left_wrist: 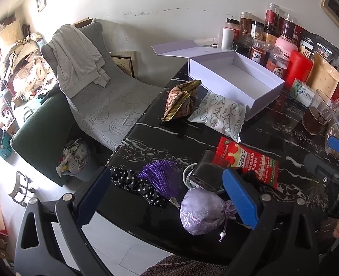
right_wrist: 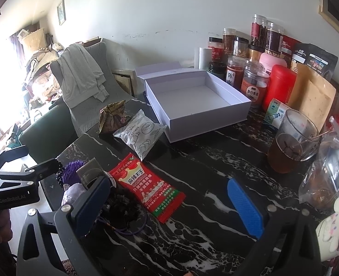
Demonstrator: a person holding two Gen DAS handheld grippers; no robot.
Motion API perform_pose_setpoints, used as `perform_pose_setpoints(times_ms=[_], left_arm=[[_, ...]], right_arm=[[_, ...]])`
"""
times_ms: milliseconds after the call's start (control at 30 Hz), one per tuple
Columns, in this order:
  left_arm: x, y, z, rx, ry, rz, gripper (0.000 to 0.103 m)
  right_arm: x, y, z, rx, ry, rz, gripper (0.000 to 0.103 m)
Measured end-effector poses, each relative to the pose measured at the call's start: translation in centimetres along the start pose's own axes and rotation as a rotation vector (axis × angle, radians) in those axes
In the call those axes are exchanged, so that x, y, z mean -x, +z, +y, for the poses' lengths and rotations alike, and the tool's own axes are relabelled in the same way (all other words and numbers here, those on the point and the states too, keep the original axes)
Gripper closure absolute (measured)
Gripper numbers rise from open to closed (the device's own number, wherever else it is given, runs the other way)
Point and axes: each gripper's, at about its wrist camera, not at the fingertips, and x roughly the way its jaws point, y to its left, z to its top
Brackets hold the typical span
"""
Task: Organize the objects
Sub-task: 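Move both grippers toward the lavender sachet and black bow hair tie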
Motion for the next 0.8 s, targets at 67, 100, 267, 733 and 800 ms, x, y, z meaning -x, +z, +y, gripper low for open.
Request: perform_pose_setpoints(times_ms=[67, 100, 267, 733, 800], left_arm=[[0.1, 0.0, -0.2, -0.004, -0.003, -0.001, 0.005], [0.1, -0.1, -0.2, -0.006, -0.004, -0.001, 0.005], [0.5, -0.2, -0.4, -0.01, -0.006, -0.003, 0.005], [2.0, -0.6, -0.1, -0.011, 0.001, -0.013, 0.005], [2.4, -0.7, -0.2, -0.013, 0.003, -0.019, 0.005]], right_arm=[[0.0, -0.1, -0.1, -0.003, 0.001, 0.0, 0.001], [0.1, -0.1, -0.1, -0.002, 0.0, -0.001, 0.001], [0.4, -0.1, -0.2, -0.003, 0.004, -0.008, 0.001], [1.3, -0.4, -0.1, -0.002, -0.005, -0.015, 0.001], [1.5, -0.5, -0.2, -0.004, -0.005, -0.018, 0.001]])
